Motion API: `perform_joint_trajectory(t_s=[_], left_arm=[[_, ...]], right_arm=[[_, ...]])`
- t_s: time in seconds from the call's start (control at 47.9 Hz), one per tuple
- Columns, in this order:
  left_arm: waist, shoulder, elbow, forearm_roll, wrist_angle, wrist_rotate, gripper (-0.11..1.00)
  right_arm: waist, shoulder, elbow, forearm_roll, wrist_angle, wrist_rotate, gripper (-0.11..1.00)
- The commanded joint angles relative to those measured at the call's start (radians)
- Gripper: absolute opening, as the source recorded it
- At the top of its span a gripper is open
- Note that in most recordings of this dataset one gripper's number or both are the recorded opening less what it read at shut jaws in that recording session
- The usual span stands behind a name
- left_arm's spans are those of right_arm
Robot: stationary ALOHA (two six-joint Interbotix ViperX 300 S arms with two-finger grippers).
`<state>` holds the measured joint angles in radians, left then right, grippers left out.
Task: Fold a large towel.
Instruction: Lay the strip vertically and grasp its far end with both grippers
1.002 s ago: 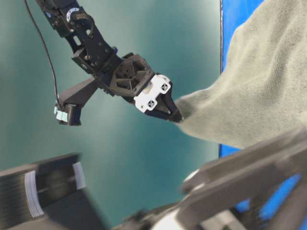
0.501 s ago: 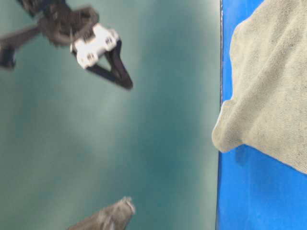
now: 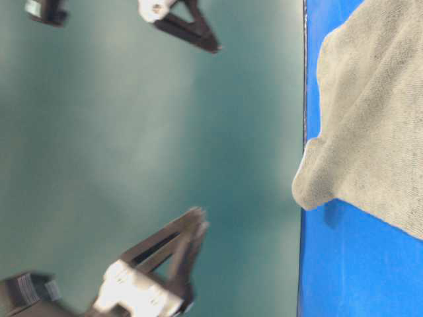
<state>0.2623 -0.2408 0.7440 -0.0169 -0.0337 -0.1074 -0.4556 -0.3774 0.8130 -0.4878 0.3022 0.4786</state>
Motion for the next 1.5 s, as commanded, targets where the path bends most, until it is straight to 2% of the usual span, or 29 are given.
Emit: perform_joint_trajectory(t_s=[0.0,0.167,0.376,0.585,0.668,0.71,0.772,0.877,0.919,0.96,1.002,1.127,1.357,1.482], left_arm=[[0.057,0.078,-0.029,-0.002,-0.071,0.002,0.69],[0.166,0.276,-0.086,-0.005,-0.143,0.002,0.69],[0.23,0.463,-0.195,-0.005,-0.158,0.005,0.69],[0.256,0.546,-0.235,-0.005,-0.156,0.005,0.68],[0.262,0.549,-0.229,-0.005,-0.147,0.003,0.59],[0.262,0.549,-0.222,-0.005,-0.137,0.002,0.52],[0.262,0.546,-0.219,-0.008,-0.115,-0.008,0.33],[0.264,0.546,-0.218,-0.008,-0.077,-0.003,0.08],[0.267,0.546,-0.218,-0.006,-0.071,-0.002,0.03],[0.272,0.545,-0.219,-0.008,-0.067,-0.002,0.03],[0.278,0.545,-0.221,-0.006,-0.066,0.002,0.03],[0.296,0.537,-0.235,-0.006,-0.063,0.011,0.03],[0.336,0.428,-0.281,-0.006,-0.067,0.117,0.03],[0.356,0.396,-0.302,-0.006,-0.069,0.147,0.03]], right_arm=[[-0.051,0.069,-0.012,-0.002,-0.018,0.003,0.67],[-0.124,0.238,-0.029,-0.008,-0.1,0.003,0.67],[-0.169,0.426,-0.072,-0.015,-0.213,0.0,0.67],[-0.184,0.535,-0.132,-0.021,-0.235,-0.005,0.67],[-0.187,0.561,-0.149,-0.023,-0.232,-0.005,0.66],[-0.187,0.566,-0.15,-0.023,-0.229,-0.008,0.65],[-0.187,0.572,-0.15,-0.029,-0.221,-0.014,0.6],[-0.187,0.572,-0.144,-0.04,-0.207,-0.014,0.34],[-0.187,0.571,-0.143,-0.04,-0.202,-0.012,0.23],[-0.187,0.569,-0.141,-0.04,-0.199,-0.011,0.11],[-0.187,0.566,-0.141,-0.04,-0.198,-0.009,0.07],[-0.195,0.538,-0.144,-0.04,-0.19,-0.005,0.07],[-0.239,0.396,-0.147,-0.04,-0.161,-0.002,0.07],[-0.268,0.336,-0.147,-0.041,-0.16,-0.002,0.07]])
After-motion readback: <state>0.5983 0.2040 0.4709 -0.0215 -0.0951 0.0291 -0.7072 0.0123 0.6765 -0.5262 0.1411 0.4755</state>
